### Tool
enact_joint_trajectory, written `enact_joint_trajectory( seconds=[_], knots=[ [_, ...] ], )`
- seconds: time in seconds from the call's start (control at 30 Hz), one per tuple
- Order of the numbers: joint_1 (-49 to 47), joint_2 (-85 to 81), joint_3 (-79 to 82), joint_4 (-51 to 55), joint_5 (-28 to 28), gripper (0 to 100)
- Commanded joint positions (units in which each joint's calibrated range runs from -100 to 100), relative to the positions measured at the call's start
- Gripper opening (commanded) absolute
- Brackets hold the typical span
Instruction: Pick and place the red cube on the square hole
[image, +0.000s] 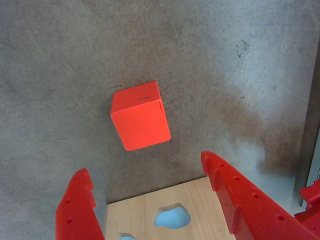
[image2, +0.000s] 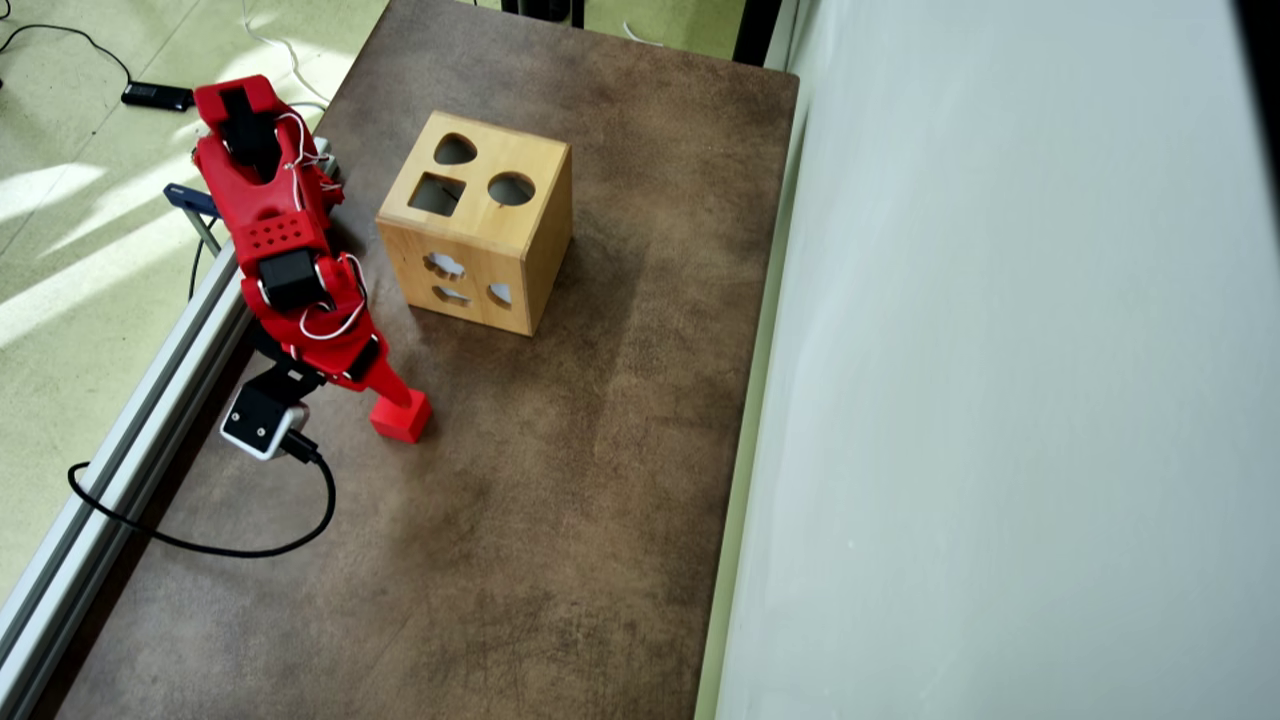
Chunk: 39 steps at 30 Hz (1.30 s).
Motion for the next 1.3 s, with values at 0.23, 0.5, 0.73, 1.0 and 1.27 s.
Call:
enact_joint_trajectory(
  seconds=[0.23,0.5,0.73,1.0,1.27],
  knots=[
    [-0.54,-0.75,-1.79,0.68,0.49,34],
    [-1.21,-0.58,-1.70,0.60,3.42,34],
    [-1.35,-0.58,-1.61,0.60,4.25,34],
    [-3.36,-0.49,-1.52,2.85,4.15,34],
    [-4.33,0.87,-1.70,6.15,3.91,34]
  ],
)
